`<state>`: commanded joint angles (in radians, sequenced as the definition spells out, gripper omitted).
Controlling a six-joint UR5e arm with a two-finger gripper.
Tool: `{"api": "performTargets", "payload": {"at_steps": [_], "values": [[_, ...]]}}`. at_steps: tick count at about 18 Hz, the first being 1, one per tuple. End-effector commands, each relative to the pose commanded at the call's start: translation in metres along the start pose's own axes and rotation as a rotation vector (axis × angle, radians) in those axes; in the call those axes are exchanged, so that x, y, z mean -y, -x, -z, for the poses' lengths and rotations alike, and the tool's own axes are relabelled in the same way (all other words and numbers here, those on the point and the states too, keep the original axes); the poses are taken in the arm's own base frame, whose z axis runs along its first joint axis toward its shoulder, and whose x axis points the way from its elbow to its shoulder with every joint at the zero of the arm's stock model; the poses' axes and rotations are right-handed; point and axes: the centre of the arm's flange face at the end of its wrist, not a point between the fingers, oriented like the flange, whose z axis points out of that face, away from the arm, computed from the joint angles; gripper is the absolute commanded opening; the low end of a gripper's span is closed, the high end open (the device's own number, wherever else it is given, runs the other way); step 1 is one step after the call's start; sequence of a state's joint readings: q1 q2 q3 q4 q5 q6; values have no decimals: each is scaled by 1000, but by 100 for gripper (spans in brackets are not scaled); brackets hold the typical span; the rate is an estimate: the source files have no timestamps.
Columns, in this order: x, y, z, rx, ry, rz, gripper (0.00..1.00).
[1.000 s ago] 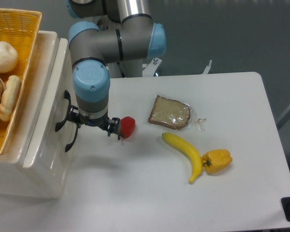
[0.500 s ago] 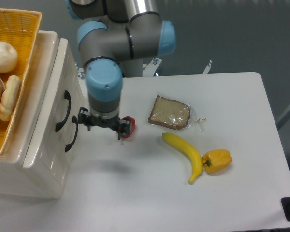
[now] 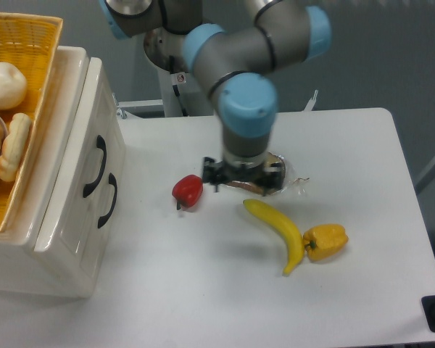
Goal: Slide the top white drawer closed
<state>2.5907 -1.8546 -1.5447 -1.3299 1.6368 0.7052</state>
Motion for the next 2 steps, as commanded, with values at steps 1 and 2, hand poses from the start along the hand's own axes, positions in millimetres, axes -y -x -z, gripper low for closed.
{"api": "performTargets", "payload": {"at_steps": [1, 2], "values": [[-7, 12, -2, -2, 4, -17, 100], [-17, 27, -1, 0, 3, -23, 100]]}}
